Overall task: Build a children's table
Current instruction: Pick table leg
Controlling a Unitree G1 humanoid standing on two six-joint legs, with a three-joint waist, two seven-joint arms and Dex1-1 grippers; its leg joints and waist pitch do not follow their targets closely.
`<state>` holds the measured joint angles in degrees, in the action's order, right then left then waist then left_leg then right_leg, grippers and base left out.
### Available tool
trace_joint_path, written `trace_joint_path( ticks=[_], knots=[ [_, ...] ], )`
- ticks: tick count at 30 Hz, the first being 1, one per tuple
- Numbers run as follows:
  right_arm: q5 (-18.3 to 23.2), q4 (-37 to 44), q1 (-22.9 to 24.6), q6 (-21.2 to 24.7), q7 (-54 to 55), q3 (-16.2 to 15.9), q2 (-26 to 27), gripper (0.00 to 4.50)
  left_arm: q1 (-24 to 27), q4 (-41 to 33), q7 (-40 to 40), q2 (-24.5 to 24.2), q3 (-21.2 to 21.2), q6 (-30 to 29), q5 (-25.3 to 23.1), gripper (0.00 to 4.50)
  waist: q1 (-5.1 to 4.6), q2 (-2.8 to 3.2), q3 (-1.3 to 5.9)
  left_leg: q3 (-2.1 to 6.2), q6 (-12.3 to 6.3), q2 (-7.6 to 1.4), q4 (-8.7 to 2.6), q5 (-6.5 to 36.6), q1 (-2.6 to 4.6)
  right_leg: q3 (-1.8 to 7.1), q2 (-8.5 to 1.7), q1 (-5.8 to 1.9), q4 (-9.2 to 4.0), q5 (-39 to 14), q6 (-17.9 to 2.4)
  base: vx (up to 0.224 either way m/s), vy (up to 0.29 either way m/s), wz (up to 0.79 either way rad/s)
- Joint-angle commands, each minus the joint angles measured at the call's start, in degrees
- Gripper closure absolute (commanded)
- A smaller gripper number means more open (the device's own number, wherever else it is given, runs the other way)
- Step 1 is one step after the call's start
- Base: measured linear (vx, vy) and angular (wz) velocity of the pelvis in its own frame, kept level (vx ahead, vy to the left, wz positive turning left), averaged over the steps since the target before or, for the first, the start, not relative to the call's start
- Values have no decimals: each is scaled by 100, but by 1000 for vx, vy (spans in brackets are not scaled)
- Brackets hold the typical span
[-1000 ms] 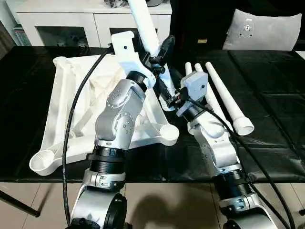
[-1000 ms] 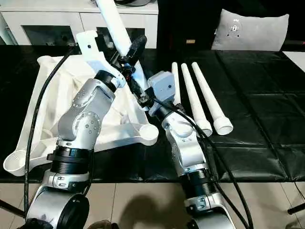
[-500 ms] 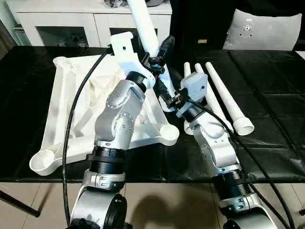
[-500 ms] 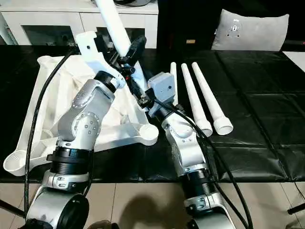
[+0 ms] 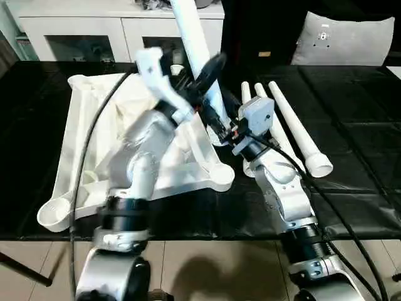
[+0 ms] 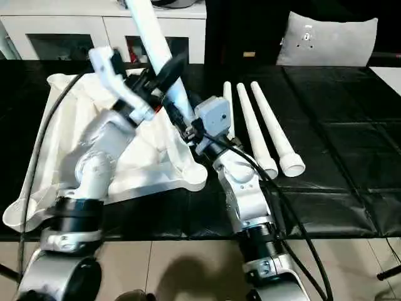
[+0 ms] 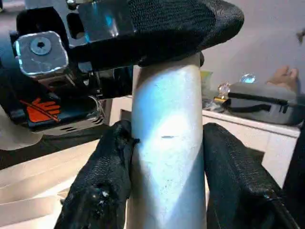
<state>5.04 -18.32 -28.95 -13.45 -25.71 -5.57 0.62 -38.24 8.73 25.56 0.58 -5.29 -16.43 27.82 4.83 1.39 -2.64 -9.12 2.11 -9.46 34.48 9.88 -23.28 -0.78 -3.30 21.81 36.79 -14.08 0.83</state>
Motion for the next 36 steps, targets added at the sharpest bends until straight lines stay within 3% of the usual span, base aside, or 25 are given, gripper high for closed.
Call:
trace_joint_path(
  ticks=[1,7,14,15,17,20,23,27,29,30,36],
  knots=[
    [40,-34,33,-17,-13,3,-26,266,9,-8,234,-34,142,-31,51,262,-36,21,373,80,-192,-305,-372,735,171,176,-377,-252,-377,962,-1294,0,0,0],
    [13,-69,61,-54,-42,-31,-33,266,30,-35,280,-33,102,-91,118,264,-44,17,373,79,-188,-298,-371,737,163,175,-377,-258,-375,1006,-1275,0,0,0],
    [-154,-165,15,-42,198,8,-91,266,-100,198,-408,48,-13,-208,-135,264,-45,-8,374,72,-202,-296,-362,715,176,180,-377,-254,-382,974,-1285,0,0,0],
    [-134,-168,13,-31,185,14,-89,210,-104,205,-419,46,-15,-204,-144,264,-42,-14,375,72,-216,-294,-362,680,165,179,-379,-262,-378,972,-1281,0,0,0],
    [64,-121,13,185,-18,39,-105,197,-177,276,-578,-26,-98,-166,-238,264,-55,-50,372,64,-263,-292,-360,677,161,180,-374,-267,-383,945,-1272,0,0,0],
    [297,-28,65,314,-204,50,-94,164,-215,286,-674,-127,-147,-163,-320,264,-60,-46,379,67,-334,-287,-347,580,151,178,-378,-272,-374,1004,-1264,0,0,0],
    [180,38,134,154,-165,-9,-175,133,-253,333,-735,-268,-205,-175,-382,264,-90,-39,375,71,-341,-294,-351,572,156,171,-376,-261,-378,948,-1254,0,0,0],
    [469,407,302,737,-411,23,-332,108,-268,436,-691,-409,-236,-157,-426,264,-121,-39,373,71,-377,-290,-350,541,149,172,-376,-273,-374,985,-1302,0,0,0],
    [648,526,317,1056,-399,171,-391,89,-275,456,-667,-462,-240,-166,-426,264,-132,-48,359,70,-383,-282,-356,583,152,173,-367,-278,-388,896,-1326,0,0,0],
    [965,622,303,1498,-407,388,-477,89,-284,479,-617,-532,-241,-210,-410,264,-128,-44,365,71,-375,-291,-359,590,164,175,-369,-271,-388,869,-1340,0,0,0],
    [1665,751,163,2463,-620,811,-872,32,-338,559,-221,-792,-211,-485,-269,264,-113,-45,378,59,-346,-271,-336,452,157,169,-371,-279,-377,953,-1406,0,0,0]
  ],
)
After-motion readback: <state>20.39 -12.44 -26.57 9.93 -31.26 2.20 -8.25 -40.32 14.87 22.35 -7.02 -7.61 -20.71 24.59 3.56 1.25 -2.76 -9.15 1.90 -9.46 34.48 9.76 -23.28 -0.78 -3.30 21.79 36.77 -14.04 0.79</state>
